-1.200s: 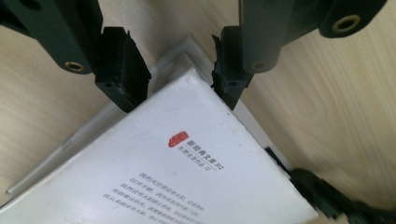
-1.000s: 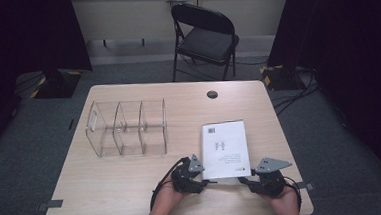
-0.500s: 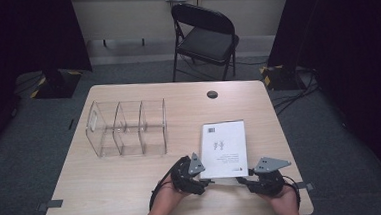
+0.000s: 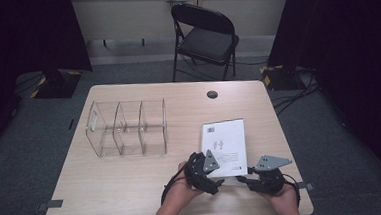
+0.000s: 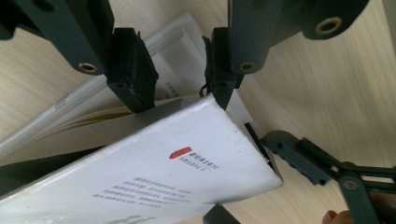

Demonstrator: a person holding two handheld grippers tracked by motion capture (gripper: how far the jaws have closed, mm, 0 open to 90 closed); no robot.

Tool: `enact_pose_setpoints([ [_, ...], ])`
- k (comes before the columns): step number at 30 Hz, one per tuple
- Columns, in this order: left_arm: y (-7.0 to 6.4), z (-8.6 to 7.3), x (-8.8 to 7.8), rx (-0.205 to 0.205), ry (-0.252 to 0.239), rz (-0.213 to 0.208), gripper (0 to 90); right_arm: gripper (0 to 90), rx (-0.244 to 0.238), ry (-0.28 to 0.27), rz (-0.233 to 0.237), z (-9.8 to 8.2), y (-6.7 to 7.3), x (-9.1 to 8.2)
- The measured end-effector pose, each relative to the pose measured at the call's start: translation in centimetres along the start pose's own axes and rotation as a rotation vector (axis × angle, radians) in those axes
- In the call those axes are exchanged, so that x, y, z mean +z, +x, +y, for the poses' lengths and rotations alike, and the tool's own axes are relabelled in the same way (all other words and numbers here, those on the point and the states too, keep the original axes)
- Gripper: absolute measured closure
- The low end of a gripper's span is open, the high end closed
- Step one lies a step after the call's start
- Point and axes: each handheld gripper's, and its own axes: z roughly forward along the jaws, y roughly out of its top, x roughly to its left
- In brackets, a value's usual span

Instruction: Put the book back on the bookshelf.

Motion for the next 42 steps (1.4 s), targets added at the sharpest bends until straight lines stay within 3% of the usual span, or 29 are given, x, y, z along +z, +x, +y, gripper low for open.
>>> enact_pose_setpoints([
  [11,-0.8,0.8,1.7,0.055,0.042,0.089,0.0,62.7,-0.011,-0.008,0.006,0.8,0.1,0.1],
  [13,-1.1,0.8,1.9,0.074,0.044,0.115,0.0,62.5,-0.009,-0.002,0.0,0.8,0.2,0.0],
  [20,-0.9,1.2,2.2,0.093,0.057,0.114,0.0,62.3,0.014,-0.011,0.013,0.8,0.1,0.0],
  [25,-1.1,1.4,2.6,0.085,0.048,0.142,0.0,61.9,0.046,-0.021,0.029,0.9,0.0,0.0],
  [31,-1.1,1.5,2.7,0.082,0.053,0.146,0.0,61.9,0.047,-0.013,0.028,0.8,0.0,0.0],
  [37,-1.4,1.7,3.0,0.1,0.069,0.177,1.7,61.9,0.043,-0.004,0.032,0.7,-0.1,0.0],
  [42,-1.2,1.7,2.8,0.105,0.064,0.178,7.6,60.6,0.024,0.016,0.025,0.5,-0.1,0.1],
])
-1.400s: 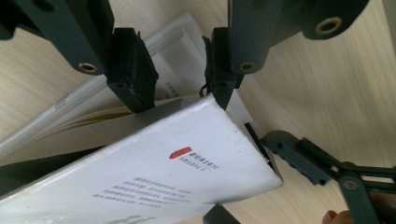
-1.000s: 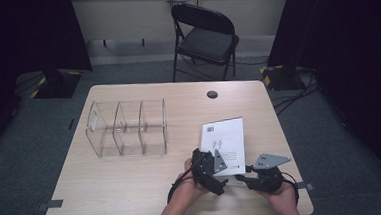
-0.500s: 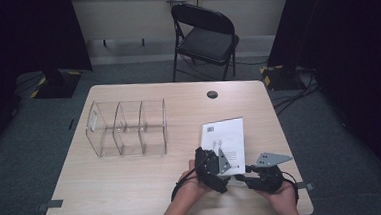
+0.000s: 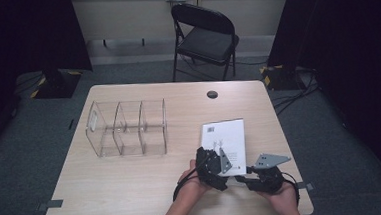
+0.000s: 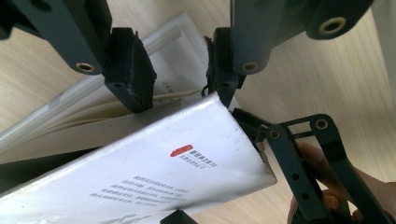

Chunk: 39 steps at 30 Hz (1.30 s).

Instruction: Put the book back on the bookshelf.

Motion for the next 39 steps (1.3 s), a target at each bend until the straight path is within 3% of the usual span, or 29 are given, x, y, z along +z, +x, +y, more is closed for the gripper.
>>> enact_pose_setpoints([
  [11,0.1,-0.1,0.0,0.002,-0.01,-0.01,9.6,53.4,-0.032,0.008,0.018,-0.5,-0.1,0.2],
  [14,0.2,0.0,0.1,0.007,-0.009,-0.017,9.5,52.4,-0.01,0.001,0.036,-0.8,-0.5,0.2],
  [17,0.3,0.1,0.0,0.008,0.002,-0.032,9.4,51.8,0.005,0.005,0.013,-1.1,-1.1,0.2],
  [27,0.2,-0.1,0.0,0.012,-0.009,-0.024,9.2,52.8,0.014,0.036,-0.039,-1.4,-2.0,0.8],
  [34,0.1,-0.1,0.1,0.013,-0.012,-0.02,8.9,54.2,0.001,0.023,-0.041,-0.9,-2.0,1.6],
  [37,0.2,-0.3,-0.1,-0.004,-0.032,-0.027,8.8,56.4,0.004,-0.008,-0.038,-0.9,-1.9,1.2],
  [39,0.2,-0.4,0.0,0.007,-0.047,-0.025,8.2,56.5,0.005,-0.023,-0.027,-0.7,-1.9,0.7],
])
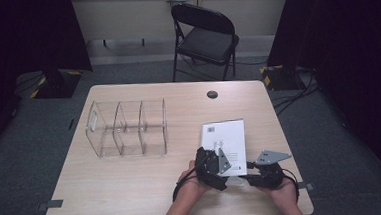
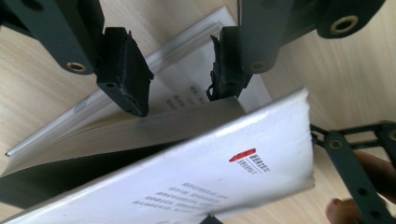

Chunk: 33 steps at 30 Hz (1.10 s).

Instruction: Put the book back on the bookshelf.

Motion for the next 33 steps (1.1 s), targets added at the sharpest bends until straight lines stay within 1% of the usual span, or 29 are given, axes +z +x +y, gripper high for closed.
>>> enact_pose_setpoints([
  [1,-0.1,-0.1,0.1,-0.004,-0.009,0.0,6.3,56.6,0.003,-0.004,-0.001,0.1,0.0,-0.2],
  [3,-0.2,-0.1,0.4,-0.001,-0.008,0.012,3.0,56.7,-0.003,0.005,-0.008,0.1,0.1,-0.3],
  [4,-0.4,-0.1,0.7,0.008,-0.002,0.024,1.2,56.9,-0.007,0.009,-0.01,0.1,0.1,-0.2],
  [5,-0.6,-0.1,0.9,0.022,-0.008,0.044,0.0,57.3,-0.005,0.01,-0.007,0.1,0.1,-0.3],
  [8,-0.5,0.2,1.1,0.032,-0.009,0.058,0.0,58.6,0.005,0.001,-0.003,0.3,0.2,-0.5],
  [9,-0.5,0.2,1.2,0.032,-0.007,0.059,0.0,58.7,0.004,-0.002,-0.002,0.4,0.3,-0.5],
  [10,-0.4,0.3,1.3,0.041,-0.006,0.055,0.0,59.2,0.005,0.003,-0.008,0.5,0.3,-0.6],
  [11,-0.4,0.3,1.4,0.035,-0.009,0.056,0.0,59.5,0.006,0.003,-0.008,0.5,0.4,-0.6],
  [13,-0.3,0.5,1.5,0.043,0.007,0.061,0.0,59.7,0.01,0.003,-0.006,0.6,0.4,-0.6],
  [19,-0.2,0.4,1.6,0.06,-0.009,0.06,0.0,60.3,0.021,0.007,-0.002,0.5,0.4,-0.7],
  [21,-0.2,0.4,1.6,0.059,-0.01,0.06,0.0,60.2,0.031,0.005,0.006,0.5,0.3,-0.7],
  [23,-0.4,0.5,1.6,0.054,-0.01,0.067,0.0,60.2,0.032,0.005,0.003,0.5,0.4,-0.7],
  [24,-0.4,0.6,1.6,0.061,-0.002,0.071,0.1,60.2,0.033,0.006,0.004,0.5,0.4,-0.7],
  [25,-0.5,0.6,1.5,0.072,-0.008,0.073,2.1,60.1,0.033,0.008,0.004,0.4,0.4,-0.7],
  [27,-0.7,0.7,1.2,0.1,-0.011,0.079,7.2,59.8,0.017,0.012,0.004,0.4,0.3,-0.6],
  [28,-0.8,0.8,1.1,0.107,-0.019,0.076,10.2,59.1,0.014,0.01,0.004,0.4,0.3,-0.6],
  [29,-0.8,0.9,0.8,0.112,-0.012,0.075,12.8,57.6,0.015,0.007,0.008,0.4,0.2,-0.7],
  [30,-0.7,1.0,0.7,0.138,-0.015,0.081,14.9,56.3,0.019,-0.002,0.014,0.4,0.2,-0.7],
  [31,-0.9,1.0,0.6,0.135,-0.019,0.081,16.9,54.2,0.02,-0.008,0.01,0.4,0.2,-0.7],
  [32,-0.9,1.0,0.5,0.143,-0.016,0.08,18.3,52.0,0.019,-0.013,0.01,0.5,0.1,-0.7],
  [33,-1.0,1.1,0.5,0.15,-0.009,0.082,19.4,47.9,0.015,-0.011,0.004,0.4,0.1,-0.7],
])
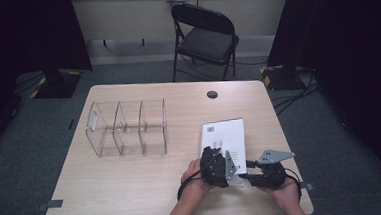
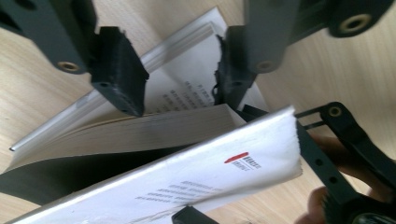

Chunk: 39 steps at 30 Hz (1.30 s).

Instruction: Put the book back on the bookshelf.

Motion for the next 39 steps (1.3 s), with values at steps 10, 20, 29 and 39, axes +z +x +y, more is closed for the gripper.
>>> enact_pose_setpoints([
  [10,-0.5,0.4,-0.3,0.089,0.011,0.022,28.6,42.6,0.015,-0.002,-0.054,-1.4,-1.9,-1.2],
  [20,0.0,0.8,-1.7,0.134,0.004,0.083,46.4,42.4,0.068,0.014,-0.057,-2.4,-3.2,-1.5],
  [29,2.1,2.4,-3.2,0.131,0.046,0.067,53.3,30.4,-0.057,0.065,-0.07,-3.1,-3.0,-0.7],
  [39,2.5,4.5,-4.0,0.104,0.085,0.012,53.9,26.8,-0.182,0.088,-0.118,-2.9,-1.7,0.8],
])
